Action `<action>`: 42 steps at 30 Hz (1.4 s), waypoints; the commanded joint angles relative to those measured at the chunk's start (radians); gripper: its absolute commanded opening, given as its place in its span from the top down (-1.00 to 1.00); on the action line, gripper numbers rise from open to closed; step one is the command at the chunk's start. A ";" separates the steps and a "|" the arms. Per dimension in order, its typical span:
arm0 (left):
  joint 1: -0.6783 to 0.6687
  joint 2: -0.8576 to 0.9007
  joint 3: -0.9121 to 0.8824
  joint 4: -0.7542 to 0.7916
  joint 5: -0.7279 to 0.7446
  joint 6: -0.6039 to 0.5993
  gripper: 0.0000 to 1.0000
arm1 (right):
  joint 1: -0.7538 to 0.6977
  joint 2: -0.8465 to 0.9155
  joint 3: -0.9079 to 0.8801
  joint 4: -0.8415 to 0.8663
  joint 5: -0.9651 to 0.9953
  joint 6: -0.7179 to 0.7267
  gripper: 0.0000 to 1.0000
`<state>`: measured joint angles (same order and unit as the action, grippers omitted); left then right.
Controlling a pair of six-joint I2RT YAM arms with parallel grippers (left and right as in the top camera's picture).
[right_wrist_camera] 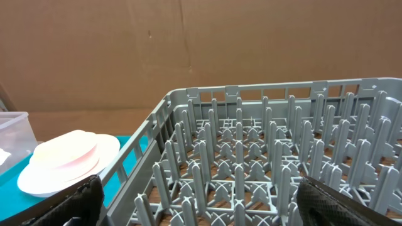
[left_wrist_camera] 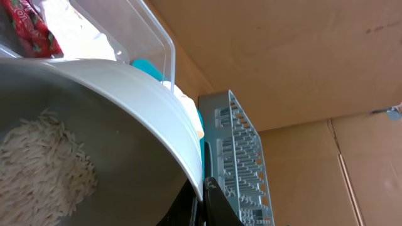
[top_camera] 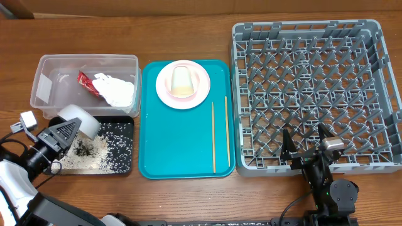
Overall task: Sort waste into correct bins and load items into the dishwasher
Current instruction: 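Tip the rice bowl over the black tray to pour out rice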
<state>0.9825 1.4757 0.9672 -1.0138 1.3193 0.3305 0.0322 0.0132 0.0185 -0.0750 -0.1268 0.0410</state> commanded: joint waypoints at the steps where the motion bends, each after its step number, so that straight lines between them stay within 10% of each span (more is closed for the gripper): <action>1: 0.004 0.031 -0.007 -0.010 0.119 -0.071 0.92 | -0.006 -0.005 -0.011 0.005 -0.002 0.004 -1.00; 42: -0.011 0.054 -0.008 -0.030 0.232 -0.272 0.92 | -0.006 -0.005 -0.011 0.005 -0.002 0.004 -1.00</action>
<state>0.9817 1.5261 0.9588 -1.0134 1.5486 0.0841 0.0322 0.0132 0.0185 -0.0750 -0.1268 0.0410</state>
